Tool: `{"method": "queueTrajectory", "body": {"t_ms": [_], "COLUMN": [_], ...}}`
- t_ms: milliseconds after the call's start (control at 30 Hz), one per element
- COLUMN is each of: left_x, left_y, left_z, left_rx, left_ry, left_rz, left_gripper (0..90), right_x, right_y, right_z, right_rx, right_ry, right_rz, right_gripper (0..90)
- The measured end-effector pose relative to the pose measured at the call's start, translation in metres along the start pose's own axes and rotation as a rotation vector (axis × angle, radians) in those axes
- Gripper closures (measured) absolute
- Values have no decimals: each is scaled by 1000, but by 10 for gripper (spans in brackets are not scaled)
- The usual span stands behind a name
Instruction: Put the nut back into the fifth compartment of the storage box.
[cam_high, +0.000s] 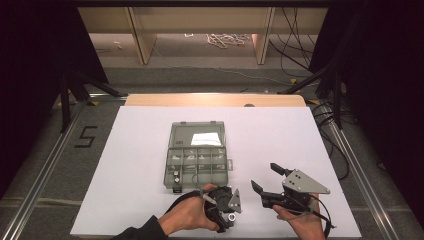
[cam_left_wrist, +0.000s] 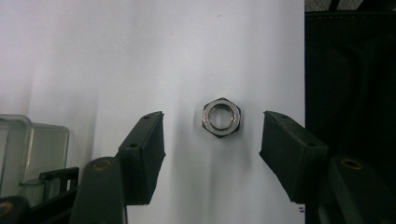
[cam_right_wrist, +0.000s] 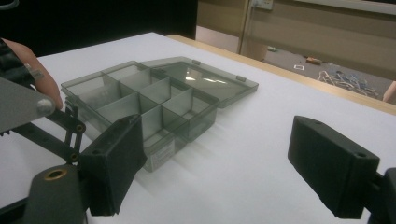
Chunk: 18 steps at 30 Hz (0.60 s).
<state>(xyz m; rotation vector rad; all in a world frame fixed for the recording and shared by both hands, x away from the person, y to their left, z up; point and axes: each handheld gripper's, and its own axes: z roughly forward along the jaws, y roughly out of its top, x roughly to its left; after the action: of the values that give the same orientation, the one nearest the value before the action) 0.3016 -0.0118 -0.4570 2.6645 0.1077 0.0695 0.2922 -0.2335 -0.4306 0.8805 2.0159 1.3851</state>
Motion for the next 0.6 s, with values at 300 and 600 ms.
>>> {"method": "queueTrajectory", "body": {"t_ms": [300, 600], "left_x": [-1, -1], "left_y": [6, 9], "left_z": [7, 12], "left_rx": [31, 53], "left_ry": [-13, -36], "left_rz": [38, 55], "left_gripper": [483, 587], "right_x": [1, 0], "right_y": [0, 0], "right_z": [0, 0], "right_rx": [17, 5], "right_ry": [1, -1], "right_rz": [16, 0], "right_gripper": [198, 200]}}
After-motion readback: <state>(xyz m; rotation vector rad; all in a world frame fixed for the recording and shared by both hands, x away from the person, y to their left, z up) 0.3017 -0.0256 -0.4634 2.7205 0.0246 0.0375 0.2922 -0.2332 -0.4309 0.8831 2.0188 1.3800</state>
